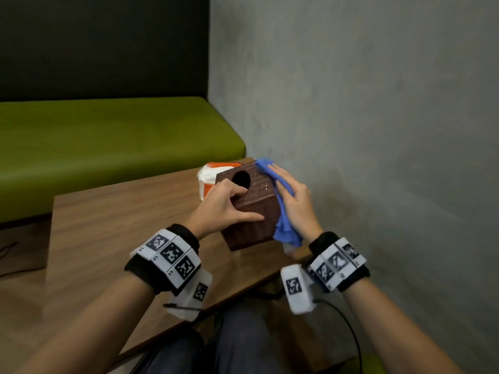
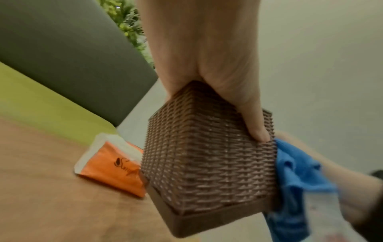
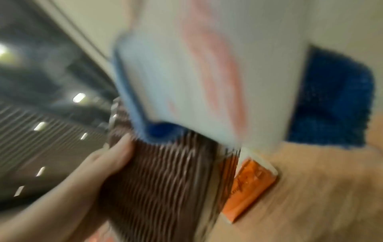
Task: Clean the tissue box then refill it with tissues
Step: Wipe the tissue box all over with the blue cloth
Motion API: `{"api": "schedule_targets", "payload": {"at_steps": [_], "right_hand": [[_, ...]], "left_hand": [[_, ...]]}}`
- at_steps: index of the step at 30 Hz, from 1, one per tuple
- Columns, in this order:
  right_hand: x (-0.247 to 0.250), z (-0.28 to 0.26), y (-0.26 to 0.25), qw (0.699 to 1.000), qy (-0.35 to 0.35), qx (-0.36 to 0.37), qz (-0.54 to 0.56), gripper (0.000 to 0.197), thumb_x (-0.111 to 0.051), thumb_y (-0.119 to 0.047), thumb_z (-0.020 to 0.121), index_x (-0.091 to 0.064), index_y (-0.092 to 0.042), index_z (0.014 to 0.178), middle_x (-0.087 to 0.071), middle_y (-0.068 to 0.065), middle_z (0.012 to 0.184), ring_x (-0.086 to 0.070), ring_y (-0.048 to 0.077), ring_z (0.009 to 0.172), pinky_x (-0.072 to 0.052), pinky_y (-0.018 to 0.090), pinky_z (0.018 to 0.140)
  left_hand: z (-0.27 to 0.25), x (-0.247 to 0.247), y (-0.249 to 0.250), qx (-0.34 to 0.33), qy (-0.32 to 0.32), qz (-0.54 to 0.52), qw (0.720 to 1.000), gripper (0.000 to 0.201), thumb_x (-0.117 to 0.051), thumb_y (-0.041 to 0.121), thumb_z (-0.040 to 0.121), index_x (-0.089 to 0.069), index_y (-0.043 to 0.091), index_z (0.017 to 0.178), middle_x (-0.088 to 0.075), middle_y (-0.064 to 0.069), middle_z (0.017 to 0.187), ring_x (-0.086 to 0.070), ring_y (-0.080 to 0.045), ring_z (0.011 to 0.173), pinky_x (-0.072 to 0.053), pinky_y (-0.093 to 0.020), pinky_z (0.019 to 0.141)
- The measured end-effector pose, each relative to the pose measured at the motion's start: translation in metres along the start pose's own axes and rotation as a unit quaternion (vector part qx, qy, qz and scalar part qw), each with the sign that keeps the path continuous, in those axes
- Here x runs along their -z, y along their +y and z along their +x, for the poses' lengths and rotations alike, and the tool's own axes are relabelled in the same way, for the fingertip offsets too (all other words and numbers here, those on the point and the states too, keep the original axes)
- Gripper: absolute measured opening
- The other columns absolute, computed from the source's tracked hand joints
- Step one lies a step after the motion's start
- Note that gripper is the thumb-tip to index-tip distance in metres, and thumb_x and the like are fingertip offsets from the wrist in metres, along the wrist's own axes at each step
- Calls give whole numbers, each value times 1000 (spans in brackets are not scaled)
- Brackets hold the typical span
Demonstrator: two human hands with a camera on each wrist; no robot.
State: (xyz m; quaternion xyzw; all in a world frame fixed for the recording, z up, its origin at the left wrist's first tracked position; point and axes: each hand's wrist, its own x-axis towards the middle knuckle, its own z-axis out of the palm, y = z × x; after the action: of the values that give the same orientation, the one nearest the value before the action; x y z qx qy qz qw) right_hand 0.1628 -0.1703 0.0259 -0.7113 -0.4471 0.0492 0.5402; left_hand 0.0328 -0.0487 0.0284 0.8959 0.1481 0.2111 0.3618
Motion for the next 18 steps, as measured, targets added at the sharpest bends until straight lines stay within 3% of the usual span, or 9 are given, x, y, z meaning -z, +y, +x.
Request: {"api": "schedule_targets", "payload": {"at_steps": [2, 4, 7, 10, 13, 16, 18], "right_hand": [[-10, -14, -4, 998, 1, 48, -42, 39, -41, -3, 88, -57, -4, 124, -50, 3, 134, -42, 5, 126, -26, 7, 107], [-20, -26, -4, 997, 10, 60, -47, 43, -39, 1, 87, -56, -4, 126, -50, 6, 137, -42, 11, 130, -25, 9, 109], [-33, -32, 1, 998, 20, 49, -41, 47, -38, 5, 84, -54, -1, 127, -48, 12, 140, -41, 16, 132, -25, 13, 111], [-44, -36, -1, 998, 51, 40, -26, 42, -41, 5, 86, -53, 3, 126, -50, 16, 137, -45, 20, 129, -27, 7, 107], [-48, -39, -7, 995, 86, 41, -7, 43, -40, 4, 86, -51, 3, 128, -51, 14, 136, -44, 14, 128, -28, 7, 106], [-36, -24, 6, 996, 62, 49, -46, 40, -41, -1, 89, -53, 2, 127, -49, 16, 138, -44, 21, 130, -31, 21, 111], [-26, -13, 16, 993, 48, 45, -97, 41, -40, -2, 89, -51, 2, 129, -46, 17, 141, -41, 25, 133, -26, 18, 113]], "left_hand": [[10, 6, -1, 28, -29, 23, 999, 59, -65, 63, 55, -69, 12, 83, -64, -5, 82, -56, -22, 86, -41, -45, 97], [17, 14, 4, 80, -40, 29, 996, 63, -41, 67, 55, -66, 12, 74, -65, -6, 76, -56, -22, 88, -28, -50, 107], [19, 15, 12, 144, -15, 80, 986, 61, -37, 67, 80, -62, 12, 67, -59, -1, 73, -55, -25, 98, -13, -57, 112], [16, 11, 18, 174, -27, 167, 970, 71, -32, 77, 78, -60, 14, 59, -65, -3, 81, -56, -23, 103, -6, -64, 111], [14, 10, 15, 174, -33, 150, 973, 79, -33, 87, 66, -67, 16, 72, -70, -3, 94, -56, -25, 108, -17, -59, 107], [4, 11, 10, 115, 3, 119, 986, 73, -33, 90, 49, -46, 18, 47, -56, 6, 56, -55, -20, 78, -36, -44, 92], [2, 12, 12, 99, -14, 123, 987, 66, -32, 84, 45, -42, 18, 45, -46, 8, 50, -51, -21, 72, -38, -41, 89]]}}
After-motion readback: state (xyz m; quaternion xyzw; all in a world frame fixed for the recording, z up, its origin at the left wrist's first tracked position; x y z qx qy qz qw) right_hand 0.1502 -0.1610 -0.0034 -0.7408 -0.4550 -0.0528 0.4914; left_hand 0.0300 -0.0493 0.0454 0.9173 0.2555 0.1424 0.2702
